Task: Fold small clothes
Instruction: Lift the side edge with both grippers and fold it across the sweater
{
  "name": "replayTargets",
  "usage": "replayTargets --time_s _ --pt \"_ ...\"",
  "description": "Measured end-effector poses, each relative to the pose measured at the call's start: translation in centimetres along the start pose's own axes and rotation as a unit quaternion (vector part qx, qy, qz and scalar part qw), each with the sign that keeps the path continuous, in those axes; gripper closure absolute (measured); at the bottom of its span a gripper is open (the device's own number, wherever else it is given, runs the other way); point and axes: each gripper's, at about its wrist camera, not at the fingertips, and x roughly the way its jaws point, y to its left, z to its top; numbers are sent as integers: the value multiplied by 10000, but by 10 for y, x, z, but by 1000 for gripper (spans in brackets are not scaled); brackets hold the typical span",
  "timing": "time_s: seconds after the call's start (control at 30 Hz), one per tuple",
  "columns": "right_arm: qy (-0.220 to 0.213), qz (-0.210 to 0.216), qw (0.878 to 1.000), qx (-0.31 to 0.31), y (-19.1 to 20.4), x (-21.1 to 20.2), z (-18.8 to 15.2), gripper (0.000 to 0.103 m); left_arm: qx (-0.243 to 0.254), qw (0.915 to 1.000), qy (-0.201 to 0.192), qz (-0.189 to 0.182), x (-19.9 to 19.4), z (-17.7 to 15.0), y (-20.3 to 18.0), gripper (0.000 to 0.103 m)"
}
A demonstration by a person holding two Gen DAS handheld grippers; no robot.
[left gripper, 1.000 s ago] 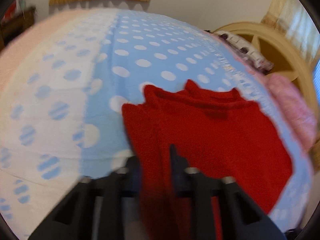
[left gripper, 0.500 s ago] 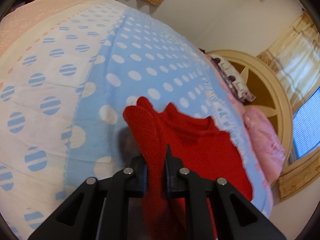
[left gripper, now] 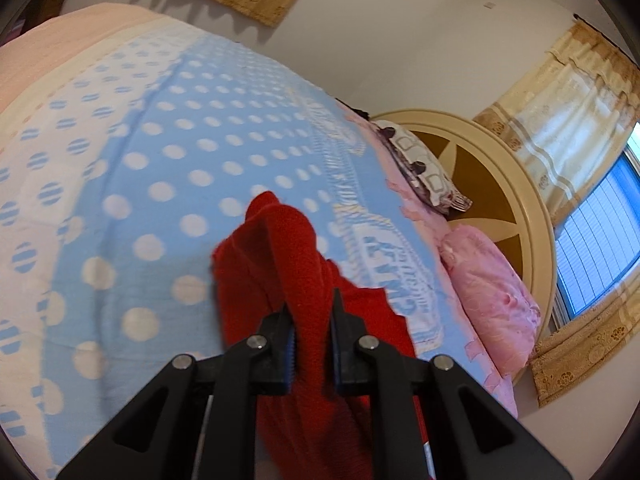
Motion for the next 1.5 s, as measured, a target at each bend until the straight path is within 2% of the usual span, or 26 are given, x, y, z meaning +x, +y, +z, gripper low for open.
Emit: replayTargets --time_s 0.47,0.77,1.0,1.17,1.37,1.5 --pt "248 -136 9935 1106 -76 -10 -28 97 463 9982 339 -199 59 -5 -79 90" --pt "504 -201 9862 1566 -113 -11 -51 97 707 9947 702 -238 101 -18 -110 90" --pt "870 -43 9732 2128 -140 -6 -73 97 893 9906 1029 -105 141 -37 -123 90" --pt "997 74 9662 2375 -150 -7 -81 97 947 9884 1184 -94 153 -45 -130 90" --pt "1254 258 9545 2693 -157 -5 -94 97 1372 9815 1327 155 165 -55 -150 90" --pt "1313 315 9510 2783 -159 -4 -97 97 1799 9752 1216 417 169 -66 -160 90"
